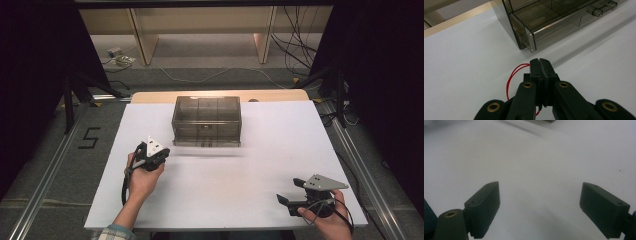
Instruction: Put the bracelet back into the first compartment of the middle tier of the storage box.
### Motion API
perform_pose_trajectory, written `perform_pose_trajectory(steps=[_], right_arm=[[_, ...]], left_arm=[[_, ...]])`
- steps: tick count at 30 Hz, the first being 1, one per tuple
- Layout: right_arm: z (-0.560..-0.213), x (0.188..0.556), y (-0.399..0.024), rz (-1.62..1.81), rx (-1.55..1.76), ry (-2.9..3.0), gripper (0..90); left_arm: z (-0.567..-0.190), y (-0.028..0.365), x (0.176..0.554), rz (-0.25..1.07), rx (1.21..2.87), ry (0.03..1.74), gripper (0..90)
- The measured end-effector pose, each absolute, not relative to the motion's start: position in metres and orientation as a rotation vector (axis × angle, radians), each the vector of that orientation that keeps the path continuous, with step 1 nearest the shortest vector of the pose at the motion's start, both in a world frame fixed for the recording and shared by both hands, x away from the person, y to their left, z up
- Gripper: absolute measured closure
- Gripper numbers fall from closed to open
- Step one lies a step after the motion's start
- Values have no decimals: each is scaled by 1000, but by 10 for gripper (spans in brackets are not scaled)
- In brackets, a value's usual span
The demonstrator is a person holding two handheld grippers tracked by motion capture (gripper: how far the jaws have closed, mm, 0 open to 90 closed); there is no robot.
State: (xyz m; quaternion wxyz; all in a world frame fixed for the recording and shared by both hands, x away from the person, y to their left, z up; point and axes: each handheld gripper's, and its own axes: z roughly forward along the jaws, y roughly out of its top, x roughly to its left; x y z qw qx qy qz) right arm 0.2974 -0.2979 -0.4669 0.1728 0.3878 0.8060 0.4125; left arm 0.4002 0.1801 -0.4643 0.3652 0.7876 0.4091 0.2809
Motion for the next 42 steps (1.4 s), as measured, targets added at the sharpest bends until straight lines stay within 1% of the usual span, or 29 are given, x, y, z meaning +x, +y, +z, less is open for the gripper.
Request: perform_pose_trajectory(steps=[42], right_arm=[[-467,297,-298,1167,1109,2289,175]], left_arm=[[-442,170,393,784,2017,963,897]])
